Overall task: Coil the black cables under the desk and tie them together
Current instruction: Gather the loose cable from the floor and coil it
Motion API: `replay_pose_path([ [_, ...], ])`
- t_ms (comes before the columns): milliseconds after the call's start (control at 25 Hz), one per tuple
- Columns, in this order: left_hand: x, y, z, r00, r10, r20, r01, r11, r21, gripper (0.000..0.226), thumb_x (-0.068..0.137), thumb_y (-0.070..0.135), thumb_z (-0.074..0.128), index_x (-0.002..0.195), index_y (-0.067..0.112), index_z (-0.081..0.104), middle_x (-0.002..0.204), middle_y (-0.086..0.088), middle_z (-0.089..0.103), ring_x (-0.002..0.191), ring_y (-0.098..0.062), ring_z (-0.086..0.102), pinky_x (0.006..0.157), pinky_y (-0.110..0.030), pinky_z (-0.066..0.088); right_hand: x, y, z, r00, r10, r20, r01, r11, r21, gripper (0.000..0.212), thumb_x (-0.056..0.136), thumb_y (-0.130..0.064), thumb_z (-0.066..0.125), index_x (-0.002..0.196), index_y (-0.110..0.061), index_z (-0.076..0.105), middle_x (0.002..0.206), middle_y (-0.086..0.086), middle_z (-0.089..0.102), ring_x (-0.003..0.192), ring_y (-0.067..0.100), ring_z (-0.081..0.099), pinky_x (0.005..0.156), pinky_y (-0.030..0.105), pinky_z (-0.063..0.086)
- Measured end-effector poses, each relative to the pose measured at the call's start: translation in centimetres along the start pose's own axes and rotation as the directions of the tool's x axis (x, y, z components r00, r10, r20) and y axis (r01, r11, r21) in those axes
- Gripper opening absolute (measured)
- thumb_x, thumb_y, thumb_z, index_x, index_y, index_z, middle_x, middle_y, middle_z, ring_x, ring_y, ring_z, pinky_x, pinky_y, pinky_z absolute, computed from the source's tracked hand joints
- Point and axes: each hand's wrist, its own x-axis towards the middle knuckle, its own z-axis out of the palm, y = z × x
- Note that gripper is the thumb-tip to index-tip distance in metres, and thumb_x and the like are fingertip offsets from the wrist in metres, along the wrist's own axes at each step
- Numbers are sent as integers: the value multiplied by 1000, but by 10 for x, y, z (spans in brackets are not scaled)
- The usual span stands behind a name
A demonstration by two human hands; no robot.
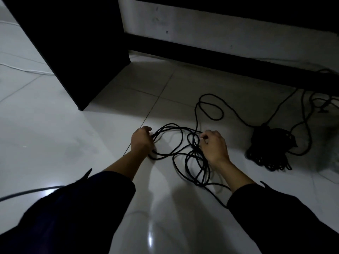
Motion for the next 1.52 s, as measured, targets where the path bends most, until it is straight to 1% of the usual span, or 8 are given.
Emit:
replay_pose_path([
  [320, 21, -5, 19, 994, -14, 105, -5, 984, 179, 56, 78, 1, 71, 130, 11, 51, 124, -17, 57, 113, -32, 56, 90, -36, 48, 44, -6, 33, 943, -194, 269, 259, 938, -230, 48, 96, -3, 40, 143, -11, 43, 148, 9, 43, 130, 30, 44, 102, 36, 43],
  [440, 24, 1, 16, 988, 24, 156, -58, 975, 214, 36, 88, 9, 64, 122, 6, 55, 119, -18, 60, 109, -31, 57, 89, -35, 48, 46, -1, 40, 935, -181, 304, 255, 941, -222, 50, 95, 1, 40, 144, -8, 40, 145, 17, 42, 127, 31, 45, 101, 34, 42],
  [640, 19, 8, -6, 976, -12, 218, 67, 967, -247, 13, 84, 9, 71, 89, 9, 59, 80, -1, 60, 73, -14, 61, 60, -16, 47, 43, -4, 28, 975, -120, 186, 140, 985, -99, 37, 93, -2, 45, 128, -7, 54, 130, 16, 45, 109, 32, 53, 86, 28, 44],
  [840, -2, 38, -31, 957, 153, 245, 10, 832, -555, 13, 93, 8, 57, 105, 3, 55, 89, -5, 64, 66, -8, 59, 62, -19, 49, 31, -15, 2, 986, -80, 146, 80, 997, 4, 37, 96, -4, 41, 130, -12, 54, 135, 11, 50, 116, 28, 54, 91, 29, 45],
  [1000, -26, 80, -51, 893, 306, 331, -81, 831, -550, 22, 97, 17, 52, 116, 5, 52, 100, -1, 69, 76, -12, 57, 71, -24, 48, 27, -26, -33, 999, 22, 24, -26, 982, 187, 34, 96, -1, 38, 127, -9, 49, 128, 12, 57, 110, 28, 57, 76, 25, 41],
  [1120, -46, 112, -61, 865, 387, 319, -154, 810, -566, 24, 98, 20, 50, 119, 9, 53, 102, 1, 70, 79, -11, 57, 70, -23, 48, 28, -24, -57, 999, 51, 4, -49, 943, 330, 45, 87, 12, 39, 127, -8, 47, 132, 10, 54, 118, 25, 53, 80, 26, 41],
  [1360, -77, 144, -78, 849, 418, 322, -152, 778, -609, 19, 100, 22, 47, 114, 12, 55, 101, 1, 73, 76, -9, 55, 70, -24, 45, -2, -7, -62, 991, 103, 82, -123, 951, 284, 59, 89, 1, 57, 143, -12, 36, 143, 10, 43, 124, 25, 47, 90, 24, 39],
  [1520, -85, 148, -89, 850, 427, 308, -144, 751, -644, 18, 100, 21, 47, 112, 12, 57, 101, 2, 73, 75, -9, 54, 72, -24, 44, -21, 0, -43, 986, 110, 124, -143, 945, 294, 54, 88, -7, 64, 137, -13, 42, 136, 8, 47, 122, 25, 49, 99, 35, 44],
])
